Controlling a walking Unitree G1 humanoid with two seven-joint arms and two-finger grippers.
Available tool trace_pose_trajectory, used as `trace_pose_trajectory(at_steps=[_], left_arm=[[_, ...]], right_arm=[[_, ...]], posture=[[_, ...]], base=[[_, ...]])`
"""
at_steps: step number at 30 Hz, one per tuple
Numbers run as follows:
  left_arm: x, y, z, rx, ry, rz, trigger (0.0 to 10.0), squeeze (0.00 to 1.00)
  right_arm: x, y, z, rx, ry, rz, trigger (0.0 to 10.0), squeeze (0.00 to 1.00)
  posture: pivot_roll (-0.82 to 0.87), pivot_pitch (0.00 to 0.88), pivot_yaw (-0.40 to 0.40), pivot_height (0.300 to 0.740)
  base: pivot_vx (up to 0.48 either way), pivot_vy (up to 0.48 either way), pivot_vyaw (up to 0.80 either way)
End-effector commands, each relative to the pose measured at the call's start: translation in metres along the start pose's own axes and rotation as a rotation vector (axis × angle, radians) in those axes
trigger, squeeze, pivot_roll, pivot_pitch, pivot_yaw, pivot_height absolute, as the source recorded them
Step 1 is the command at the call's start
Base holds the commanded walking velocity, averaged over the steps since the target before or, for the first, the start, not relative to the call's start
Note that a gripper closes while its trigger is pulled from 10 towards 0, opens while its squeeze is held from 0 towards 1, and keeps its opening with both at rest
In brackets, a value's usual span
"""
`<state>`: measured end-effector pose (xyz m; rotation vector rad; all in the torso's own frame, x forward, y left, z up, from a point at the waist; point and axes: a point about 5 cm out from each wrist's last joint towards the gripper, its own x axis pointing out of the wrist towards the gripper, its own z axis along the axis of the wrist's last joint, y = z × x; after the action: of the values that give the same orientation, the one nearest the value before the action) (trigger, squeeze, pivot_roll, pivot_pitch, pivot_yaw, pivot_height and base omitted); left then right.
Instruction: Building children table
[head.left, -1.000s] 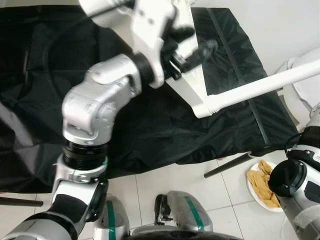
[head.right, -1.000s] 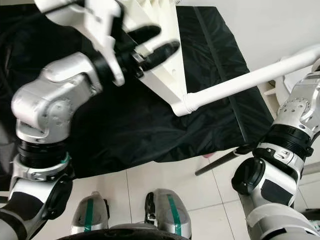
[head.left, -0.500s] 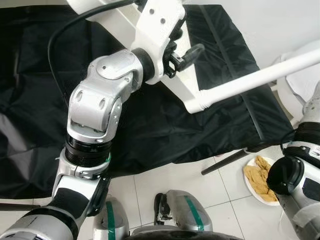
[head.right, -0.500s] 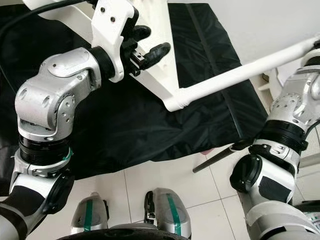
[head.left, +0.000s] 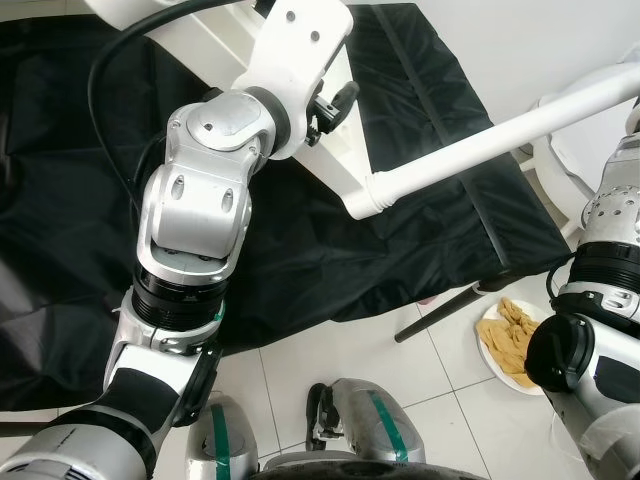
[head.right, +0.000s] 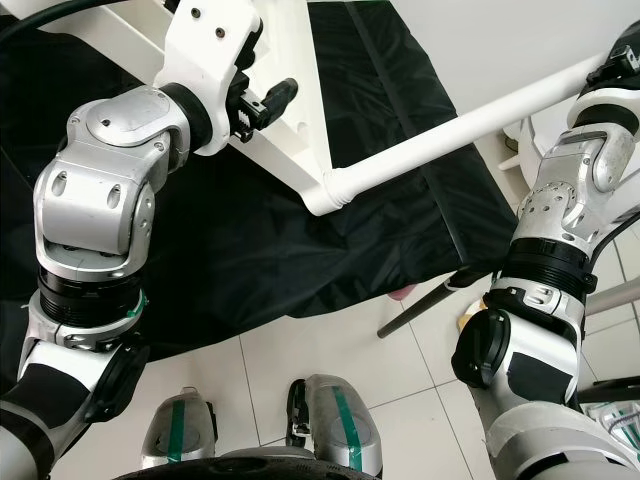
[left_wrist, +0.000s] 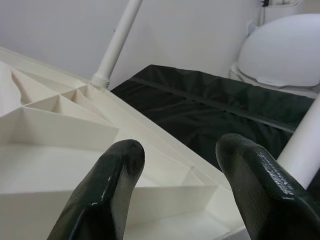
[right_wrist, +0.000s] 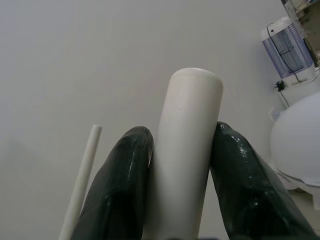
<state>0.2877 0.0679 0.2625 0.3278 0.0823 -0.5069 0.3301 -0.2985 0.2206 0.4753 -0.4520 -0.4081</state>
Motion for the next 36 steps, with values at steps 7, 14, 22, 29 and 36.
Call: trace_pose_trajectory(at_steps=[7,14,22,29,36], left_arm=[[-0.010,0.034,0.003,0.017,0.023,0.490,10.0,0.00],[-0.011,0.035,0.004,0.024,0.022,0.497,10.0,0.00],[-0.011,0.035,0.004,0.024,0.022,0.497,10.0,0.00],[-0.011,0.035,0.004,0.024,0.022,0.497,10.0,0.00],[-0.011,0.035,0.004,0.024,0.022,0.497,10.0,0.00]], right_arm=[[-0.125,-0.043,-0.159,-0.256,1.040,0.166,10.0,0.00],[-0.134,-0.040,-0.164,-0.230,1.087,0.218,10.0,0.00],[-0.134,-0.040,-0.164,-0.230,1.087,0.218,10.0,0.00],[-0.134,-0.040,-0.164,-0.230,1.087,0.218,10.0,0.00],[-0.134,-0.040,-0.164,-0.230,1.087,0.218,10.0,0.00]], posture=[[0.12,0.053,-0.032,0.740],[0.12,0.052,-0.034,0.740],[0.12,0.052,-0.034,0.740],[0.12,0.052,-0.034,0.740],[0.12,0.052,-0.034,0.740]], base=[[0.000,0.000,0.00],[0.000,0.000,0.00],[0.000,0.000,0.00],[0.000,0.000,0.00],[0.000,0.000,0.00]])
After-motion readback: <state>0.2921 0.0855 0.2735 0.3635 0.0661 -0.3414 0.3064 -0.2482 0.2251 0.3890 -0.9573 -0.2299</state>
